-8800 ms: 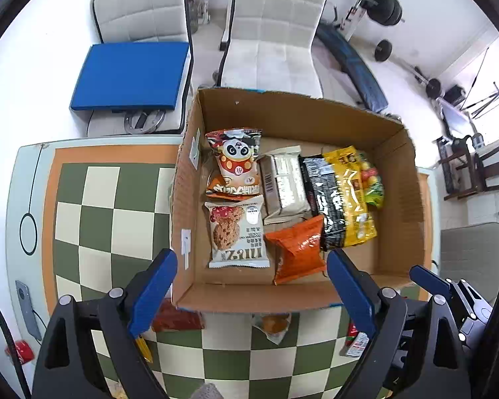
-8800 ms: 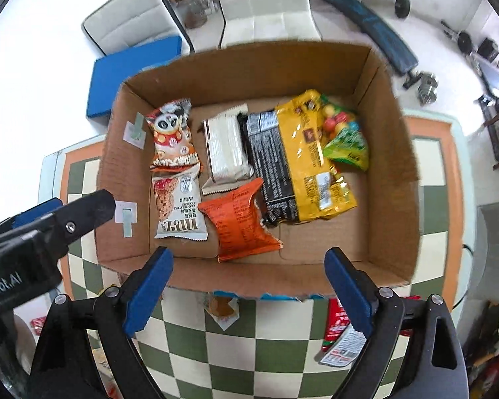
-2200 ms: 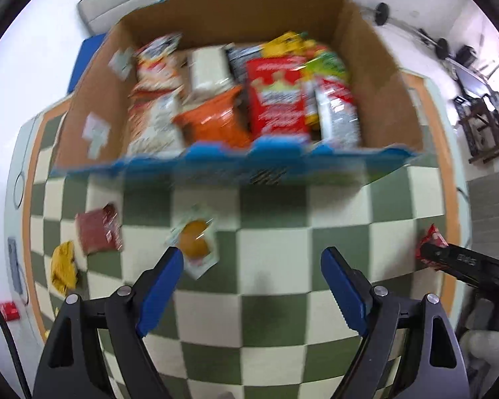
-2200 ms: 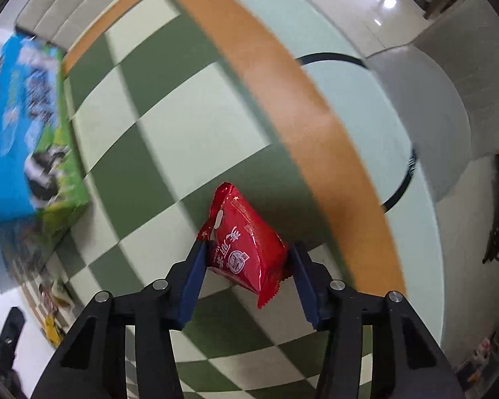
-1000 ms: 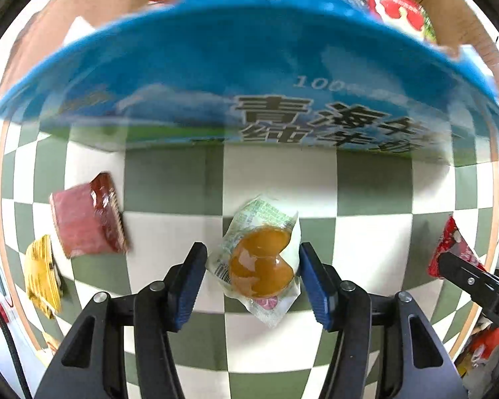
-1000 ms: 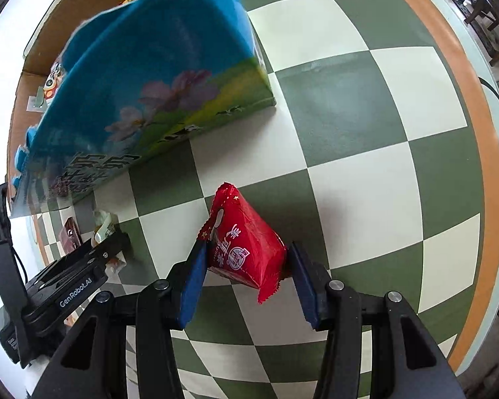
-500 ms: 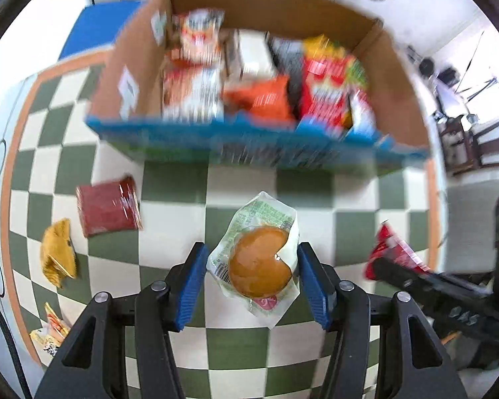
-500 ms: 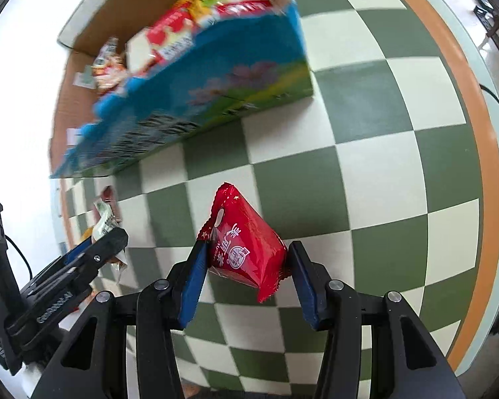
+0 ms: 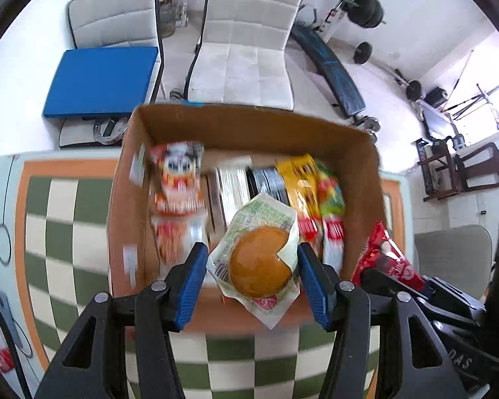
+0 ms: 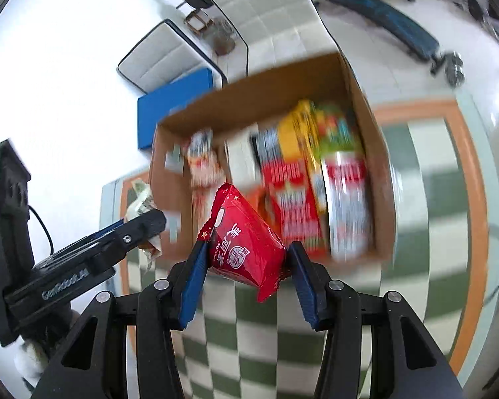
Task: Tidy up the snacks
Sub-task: 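Carry both items into the box and open both tools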
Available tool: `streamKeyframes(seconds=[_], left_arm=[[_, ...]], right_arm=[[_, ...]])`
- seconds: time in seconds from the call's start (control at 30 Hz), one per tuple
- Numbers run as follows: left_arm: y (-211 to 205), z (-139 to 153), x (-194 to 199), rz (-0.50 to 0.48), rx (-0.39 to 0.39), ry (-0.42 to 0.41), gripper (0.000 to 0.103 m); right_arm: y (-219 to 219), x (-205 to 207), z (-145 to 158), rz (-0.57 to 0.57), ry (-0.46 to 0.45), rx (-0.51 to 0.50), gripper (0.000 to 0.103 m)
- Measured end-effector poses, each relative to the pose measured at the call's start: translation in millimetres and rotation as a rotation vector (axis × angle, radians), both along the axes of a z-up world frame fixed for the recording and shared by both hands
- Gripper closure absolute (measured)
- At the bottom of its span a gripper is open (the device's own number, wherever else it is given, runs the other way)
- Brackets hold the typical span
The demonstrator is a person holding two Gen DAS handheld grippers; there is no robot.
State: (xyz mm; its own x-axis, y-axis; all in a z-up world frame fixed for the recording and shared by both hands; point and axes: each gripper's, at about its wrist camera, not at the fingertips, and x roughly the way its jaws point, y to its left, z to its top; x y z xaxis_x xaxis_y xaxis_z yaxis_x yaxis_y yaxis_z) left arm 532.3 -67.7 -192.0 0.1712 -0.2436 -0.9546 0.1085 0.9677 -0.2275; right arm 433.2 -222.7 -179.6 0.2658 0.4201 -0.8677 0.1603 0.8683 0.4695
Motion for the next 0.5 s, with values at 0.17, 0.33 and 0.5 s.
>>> streamKeyframes(seconds=[0.17,0.33,0.5], left_arm=[[-7,-31,65,-0.021,0.032,0.071,0.05],[-14,-61,100,-0.038,0.057,0.124,0.05],[-13,-81,113,-0.036,0.069,0.169,0.048]], right_arm=[[6,84,-19,0.021,0.007,-0.077,0.051],[11,137,-54,0.061,0.058,-0.118,0.051],[18,162,-82,0.098,0.093,-0.144,0.051]])
